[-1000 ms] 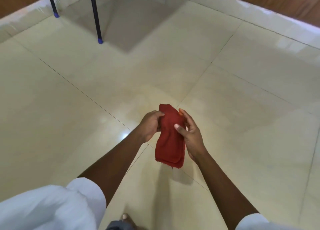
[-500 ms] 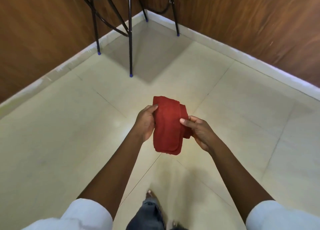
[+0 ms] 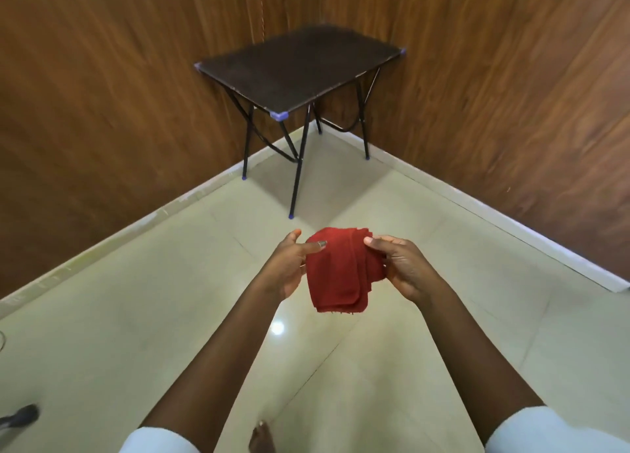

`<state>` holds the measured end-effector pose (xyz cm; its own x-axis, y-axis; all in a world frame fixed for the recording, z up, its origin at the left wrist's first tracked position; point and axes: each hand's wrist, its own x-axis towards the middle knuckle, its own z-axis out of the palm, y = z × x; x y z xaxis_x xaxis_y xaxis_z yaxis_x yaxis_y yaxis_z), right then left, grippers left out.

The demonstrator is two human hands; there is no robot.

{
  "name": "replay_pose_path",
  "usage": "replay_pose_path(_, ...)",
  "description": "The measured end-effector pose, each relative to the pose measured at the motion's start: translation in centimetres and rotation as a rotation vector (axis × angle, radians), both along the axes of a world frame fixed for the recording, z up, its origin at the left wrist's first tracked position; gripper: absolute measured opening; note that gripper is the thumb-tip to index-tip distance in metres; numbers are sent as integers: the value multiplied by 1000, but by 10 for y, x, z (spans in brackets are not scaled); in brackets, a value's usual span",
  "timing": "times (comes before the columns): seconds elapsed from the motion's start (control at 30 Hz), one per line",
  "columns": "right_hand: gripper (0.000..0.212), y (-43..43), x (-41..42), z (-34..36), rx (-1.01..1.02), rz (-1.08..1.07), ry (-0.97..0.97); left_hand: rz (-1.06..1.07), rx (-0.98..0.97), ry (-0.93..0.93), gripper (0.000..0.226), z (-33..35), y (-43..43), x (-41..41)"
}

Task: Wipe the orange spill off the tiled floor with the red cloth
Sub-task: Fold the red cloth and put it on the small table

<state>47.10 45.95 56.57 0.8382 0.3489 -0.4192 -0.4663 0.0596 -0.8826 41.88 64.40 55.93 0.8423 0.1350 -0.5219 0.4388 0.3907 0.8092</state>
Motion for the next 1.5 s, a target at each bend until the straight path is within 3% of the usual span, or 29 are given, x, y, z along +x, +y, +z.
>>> replay_pose_path(0.17, 13, 63, 5, 41, -183, 7, -200, -163, -71, -71, 35, 32, 19, 15)
replay_pose_path(0.33, 11, 110, 14, 60, -264, 149, -370, -119, -220, -97, 45, 40, 58, 37)
replay_pose_path(0.4, 11, 118, 22, 64, -280, 189, -388, -55, -372, -123, 41, 37, 70, 46)
replay_pose_path(0.5, 20, 129, 42, 68, -319, 238, -330, 14, -480, -138, 37, 34, 83, 60)
replay_pose_path(0.63, 49, 140, 73, 69, -356, 265, -249, -108, -287, -166, 38, 35, 83, 88)
replay_pose_path(0.8, 37, 137, 126, 70, -337, 182, -290, -194, -244, -195, 50, 40, 70, 134)
replay_pose_path(0.93, 32, 122, 180, 73, -265, 160, -241, -207, -260, -203, 32, 45, 57, 179)
replay_pose_path(1.07, 37, 108, 228, 71, -228, 140, -173, -44, -391, -204, 23, 35, 47, 221)
replay_pose_path(1.17, 35, 99, 261, 71, -154, 68, -131, 122, -509, -136, 28, 21, 49, 243)
replay_pose_path(1.27, 26, 93, 297, 78, -9, -59, -17, 153, -436, 2, 27, 17, 70, 261)
replay_pose_path(1.33, 23, 90, 320, 82, -31, -101, 77, 92, -347, 74, 30, 22, 94, 274)
replay_pose_path(1.5, 41, 96, 361, 80, 63, 3, 253, -53, -243, 30, 29, 47, 161, 316)
